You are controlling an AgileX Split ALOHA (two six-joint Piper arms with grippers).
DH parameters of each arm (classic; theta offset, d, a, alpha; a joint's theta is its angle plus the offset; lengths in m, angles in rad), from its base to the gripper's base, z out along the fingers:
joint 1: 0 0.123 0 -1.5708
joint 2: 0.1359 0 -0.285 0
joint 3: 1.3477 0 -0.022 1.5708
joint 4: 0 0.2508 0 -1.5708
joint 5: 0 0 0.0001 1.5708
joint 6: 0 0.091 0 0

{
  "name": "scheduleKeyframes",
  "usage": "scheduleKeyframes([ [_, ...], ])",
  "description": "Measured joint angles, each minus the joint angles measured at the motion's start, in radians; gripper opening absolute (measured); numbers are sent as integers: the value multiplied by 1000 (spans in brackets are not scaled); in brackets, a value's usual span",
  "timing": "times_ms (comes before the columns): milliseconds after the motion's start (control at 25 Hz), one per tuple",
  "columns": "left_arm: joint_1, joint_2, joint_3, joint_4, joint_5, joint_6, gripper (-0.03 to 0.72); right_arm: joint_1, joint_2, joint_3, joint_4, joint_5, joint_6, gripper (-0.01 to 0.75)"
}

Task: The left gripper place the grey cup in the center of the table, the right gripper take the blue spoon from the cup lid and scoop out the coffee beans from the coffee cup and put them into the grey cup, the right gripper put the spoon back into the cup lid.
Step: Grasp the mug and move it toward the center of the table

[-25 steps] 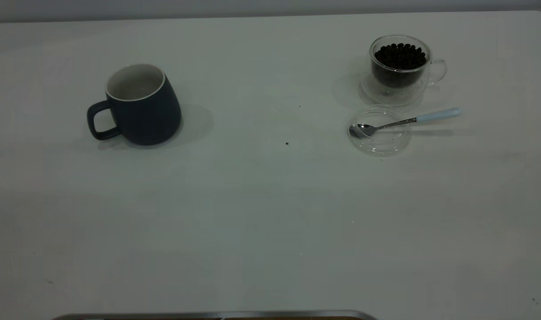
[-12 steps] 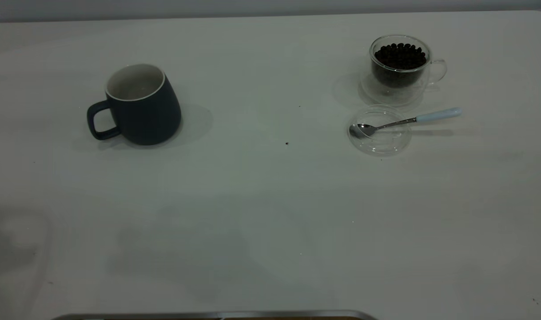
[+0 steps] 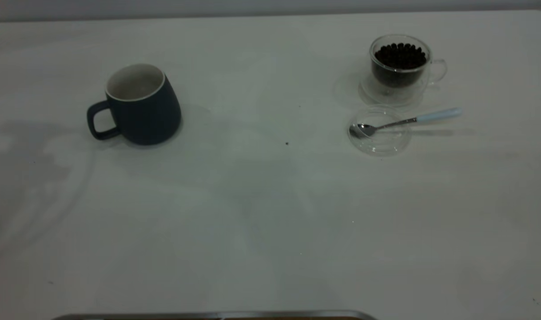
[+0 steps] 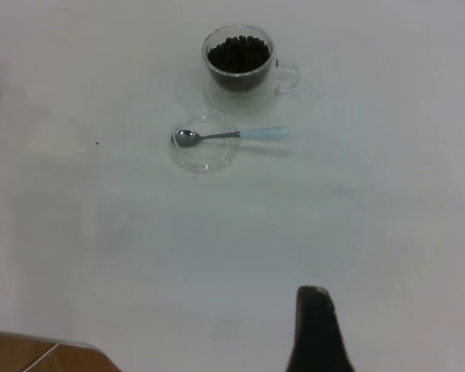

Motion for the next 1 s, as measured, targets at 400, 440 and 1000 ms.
scheduleKeyframes([
  [400,-33,367,-284,-3,119,109,475,0,0,0,0,0,0,562],
  [440,-42,389,-298,3,124,142,475,0,0,0,0,0,0,562],
  [1000,-132,565,-339,11,-78,723,475,0,0,0,0,0,0,562],
])
